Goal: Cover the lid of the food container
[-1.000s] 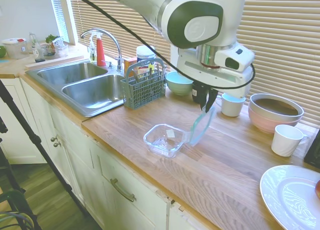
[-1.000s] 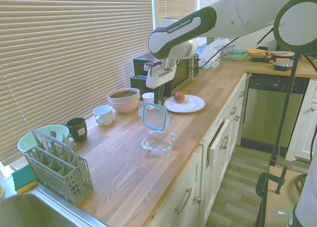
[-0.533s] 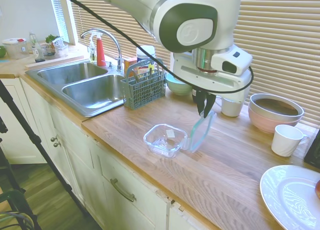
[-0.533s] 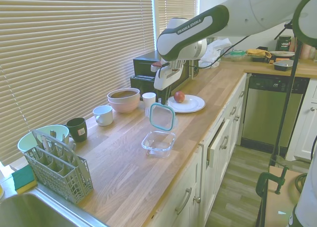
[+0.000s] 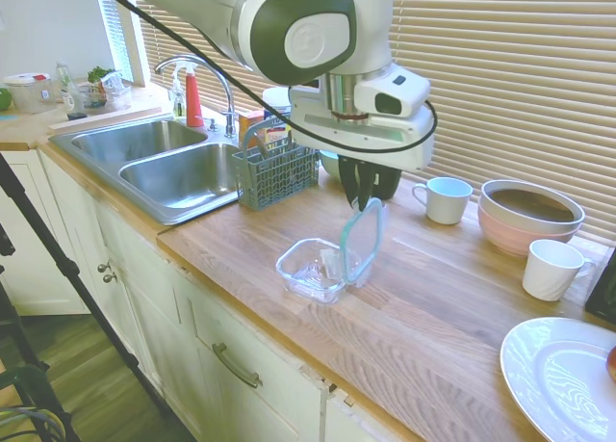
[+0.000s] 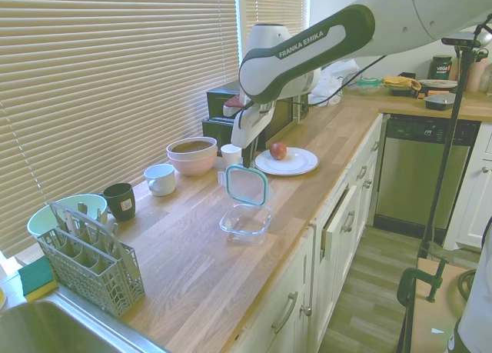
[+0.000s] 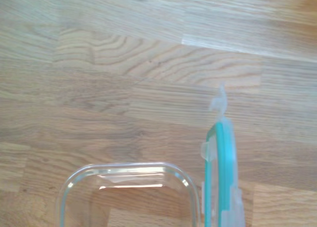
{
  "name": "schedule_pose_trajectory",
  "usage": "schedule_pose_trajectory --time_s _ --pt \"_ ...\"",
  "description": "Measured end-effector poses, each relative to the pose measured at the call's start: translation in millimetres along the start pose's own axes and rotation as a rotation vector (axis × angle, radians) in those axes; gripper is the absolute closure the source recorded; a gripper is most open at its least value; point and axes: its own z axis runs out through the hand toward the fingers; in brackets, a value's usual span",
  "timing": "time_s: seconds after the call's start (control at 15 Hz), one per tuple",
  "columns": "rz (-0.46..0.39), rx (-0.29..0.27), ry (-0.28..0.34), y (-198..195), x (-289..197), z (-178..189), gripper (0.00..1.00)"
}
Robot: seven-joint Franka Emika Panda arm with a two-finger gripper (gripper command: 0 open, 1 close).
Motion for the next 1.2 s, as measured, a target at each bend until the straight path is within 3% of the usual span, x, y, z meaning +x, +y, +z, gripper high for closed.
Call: schedule_pose_trajectory --time_s 0.4,0.87,1.2 --pt "-0.071 -0.070 0.038 -48 -42 7 1.00" --pt "-0.117 -0.157 0.067 -64 -93 39 1.00" --pt "-0.119 -0.171 0.129 -81 -119 18 1.00"
